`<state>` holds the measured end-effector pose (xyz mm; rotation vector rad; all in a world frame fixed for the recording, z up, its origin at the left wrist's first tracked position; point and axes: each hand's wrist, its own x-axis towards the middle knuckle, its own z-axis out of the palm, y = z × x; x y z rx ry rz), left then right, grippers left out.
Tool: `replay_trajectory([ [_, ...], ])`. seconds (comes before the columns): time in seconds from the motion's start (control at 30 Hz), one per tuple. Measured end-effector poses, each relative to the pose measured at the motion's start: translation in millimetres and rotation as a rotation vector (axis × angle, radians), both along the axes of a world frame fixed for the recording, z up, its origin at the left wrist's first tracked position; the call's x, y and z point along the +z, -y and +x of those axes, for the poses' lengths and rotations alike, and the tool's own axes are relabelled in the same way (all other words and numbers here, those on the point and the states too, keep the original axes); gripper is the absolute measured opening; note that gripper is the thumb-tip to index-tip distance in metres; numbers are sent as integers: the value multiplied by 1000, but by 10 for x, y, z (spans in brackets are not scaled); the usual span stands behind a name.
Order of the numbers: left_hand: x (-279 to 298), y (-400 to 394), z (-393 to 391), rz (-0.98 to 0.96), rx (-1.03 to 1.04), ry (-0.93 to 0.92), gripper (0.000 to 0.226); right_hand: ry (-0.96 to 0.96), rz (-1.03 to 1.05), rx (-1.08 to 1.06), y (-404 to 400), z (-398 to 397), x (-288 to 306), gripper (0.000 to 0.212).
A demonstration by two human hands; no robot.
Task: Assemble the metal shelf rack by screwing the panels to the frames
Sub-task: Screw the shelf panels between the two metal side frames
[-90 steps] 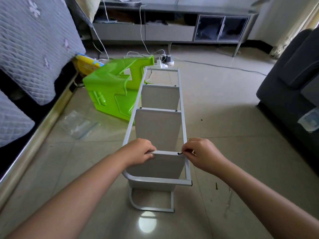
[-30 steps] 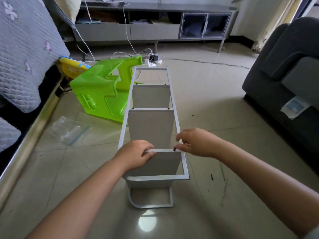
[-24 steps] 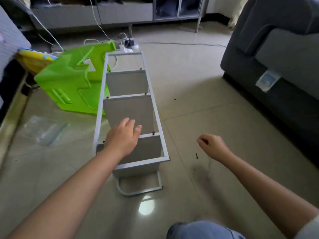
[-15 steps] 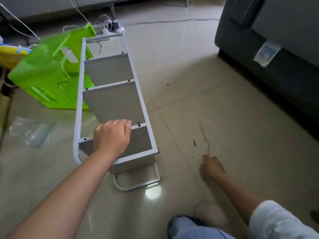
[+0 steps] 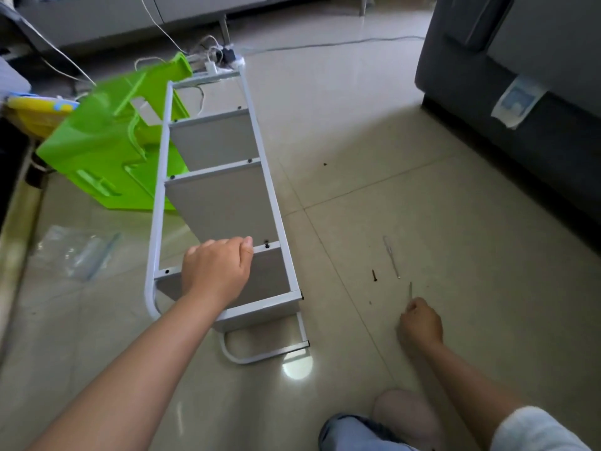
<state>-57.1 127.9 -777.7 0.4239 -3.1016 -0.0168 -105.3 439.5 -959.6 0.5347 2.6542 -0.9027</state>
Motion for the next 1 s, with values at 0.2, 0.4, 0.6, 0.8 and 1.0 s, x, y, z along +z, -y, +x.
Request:
replay_trajectory([
  [0.2, 35, -15, -11, 10, -18, 19, 64, -348, -325, -20, 190, -17, 730, 24],
  [0.4, 132, 73, -23, 363, -14, -62, 71, -518, -859, 83, 658, -178, 1839, 25],
  [0.6, 136, 175, 35, 165, 83, 78, 44, -729, -744, 454, 1241, -195, 2514, 26],
  [0.8, 112, 206, 124, 44, -77, 56, 73, -781, -491, 757, 1550, -179, 2658, 19],
  [1.0, 105, 307, 198, 133, -150, 35, 49, -779, -435, 805, 1571, -195, 2662, 17],
])
